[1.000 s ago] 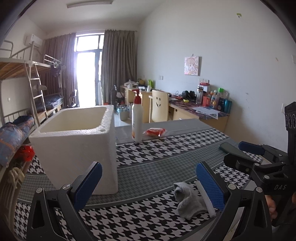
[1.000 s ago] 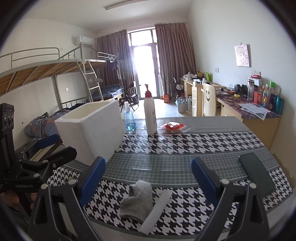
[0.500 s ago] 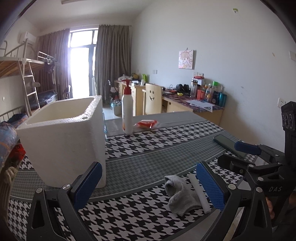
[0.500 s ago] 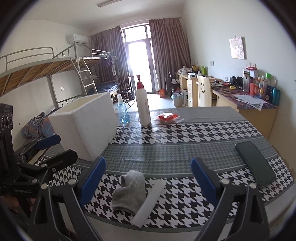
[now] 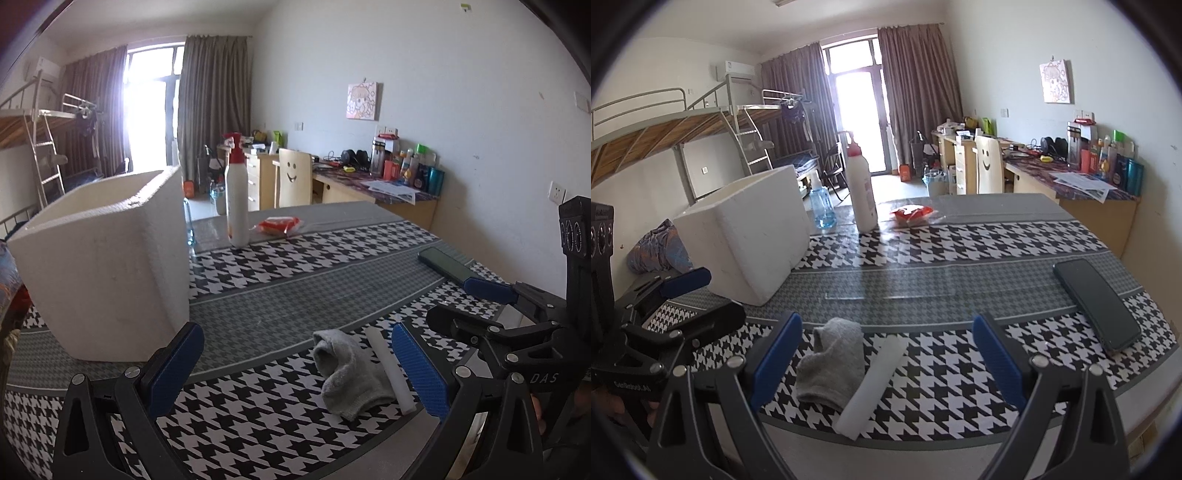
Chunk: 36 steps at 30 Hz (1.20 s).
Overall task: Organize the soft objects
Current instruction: 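Move the left tool toward the grey sock while the right tool approaches the white foam strip, then close the left tool on the grey sock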
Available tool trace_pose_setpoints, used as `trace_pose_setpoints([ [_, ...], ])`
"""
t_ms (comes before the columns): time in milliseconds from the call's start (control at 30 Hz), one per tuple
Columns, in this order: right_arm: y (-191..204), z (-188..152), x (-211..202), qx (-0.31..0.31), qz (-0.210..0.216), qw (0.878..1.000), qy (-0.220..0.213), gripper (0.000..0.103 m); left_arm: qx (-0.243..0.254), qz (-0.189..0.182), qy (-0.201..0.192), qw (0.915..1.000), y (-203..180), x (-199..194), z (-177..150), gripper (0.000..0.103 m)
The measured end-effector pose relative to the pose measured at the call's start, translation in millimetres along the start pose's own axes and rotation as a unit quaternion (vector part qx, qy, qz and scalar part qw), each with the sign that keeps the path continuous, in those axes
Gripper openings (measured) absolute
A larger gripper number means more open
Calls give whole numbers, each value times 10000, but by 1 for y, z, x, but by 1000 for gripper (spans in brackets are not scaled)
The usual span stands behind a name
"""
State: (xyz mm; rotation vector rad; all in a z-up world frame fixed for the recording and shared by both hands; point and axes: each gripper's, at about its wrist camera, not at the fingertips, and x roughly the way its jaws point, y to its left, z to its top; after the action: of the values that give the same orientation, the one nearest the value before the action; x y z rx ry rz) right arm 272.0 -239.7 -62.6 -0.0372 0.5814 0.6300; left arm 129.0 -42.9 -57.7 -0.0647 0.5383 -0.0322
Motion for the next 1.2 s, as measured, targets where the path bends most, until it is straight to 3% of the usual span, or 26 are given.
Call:
trace_pose_setpoints([
  [933,-22,-23,11,169,-209,9987,443,96,-2,-315,784,9964,-13,45,-20,102],
  [1200,-28,-28,14,229,-245,9982,507,96,-11,-380,1076,9935,-14,61,-26,89],
])
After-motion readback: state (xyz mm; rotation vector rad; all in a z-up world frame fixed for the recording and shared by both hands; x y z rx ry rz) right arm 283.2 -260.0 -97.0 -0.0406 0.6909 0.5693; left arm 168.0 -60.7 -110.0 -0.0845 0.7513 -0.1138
